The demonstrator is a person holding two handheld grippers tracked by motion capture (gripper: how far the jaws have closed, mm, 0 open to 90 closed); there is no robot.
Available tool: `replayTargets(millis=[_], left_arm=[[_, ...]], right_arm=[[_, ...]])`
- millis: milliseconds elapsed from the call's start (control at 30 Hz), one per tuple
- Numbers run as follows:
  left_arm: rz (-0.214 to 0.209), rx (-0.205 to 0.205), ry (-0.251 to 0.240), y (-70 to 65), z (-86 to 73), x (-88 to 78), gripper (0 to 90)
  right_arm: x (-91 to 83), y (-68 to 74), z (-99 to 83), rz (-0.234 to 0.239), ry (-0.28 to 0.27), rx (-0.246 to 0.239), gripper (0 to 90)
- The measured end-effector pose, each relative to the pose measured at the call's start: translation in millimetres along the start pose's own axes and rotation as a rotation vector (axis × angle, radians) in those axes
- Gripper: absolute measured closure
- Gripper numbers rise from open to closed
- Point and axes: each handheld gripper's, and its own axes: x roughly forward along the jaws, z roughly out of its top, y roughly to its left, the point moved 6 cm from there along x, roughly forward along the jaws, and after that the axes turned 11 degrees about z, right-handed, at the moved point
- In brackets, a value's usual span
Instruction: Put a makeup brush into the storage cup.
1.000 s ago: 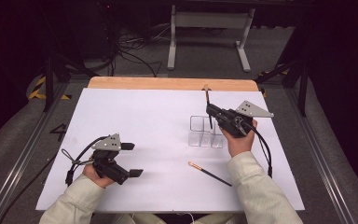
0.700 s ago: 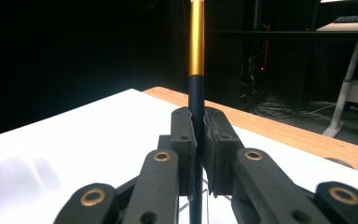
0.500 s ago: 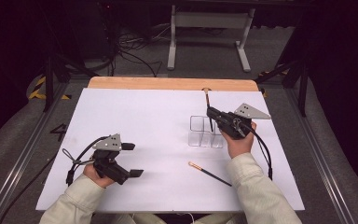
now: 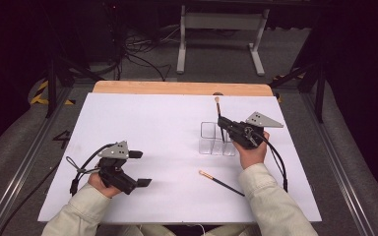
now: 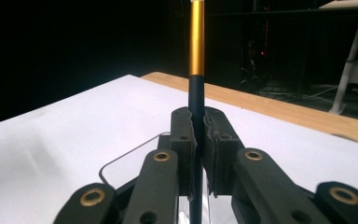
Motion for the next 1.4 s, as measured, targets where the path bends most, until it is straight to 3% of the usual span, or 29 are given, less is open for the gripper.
replayTargets(millis=[633, 833, 967, 1100, 1400], left_arm=[[-0.003, -0.001, 0.001, 0.3, -0.2, 0.1, 0.0], [0.001, -0.003, -0.001, 0.8, -0.2, -0.9, 0.0], [0.001, -0.001, -0.005, 1.1, -0.2, -1.0, 0.0], [0.001, -0.007, -0.013, 1.6, 0.3, -2.3, 0.0], [0.012, -0.02, -0.033, 3.8, -1.8, -7.0, 0.0]], right_arm=[[2.0, -0.4, -9.4, -0.015, 0.044, 0.018, 82.3], [-2.4, 0.3, -5.1, -0.018, 0.021, 0.045, 61.7], [-8.4, 4.6, -0.4, 0.009, 0.0, 0.074, 51.4], [-15.6, 12.8, 6.5, 0.018, -0.01, 0.045, 38.8], [-36.8, 33.1, 20.9, 0.032, -0.027, -0.037, 25.2]])
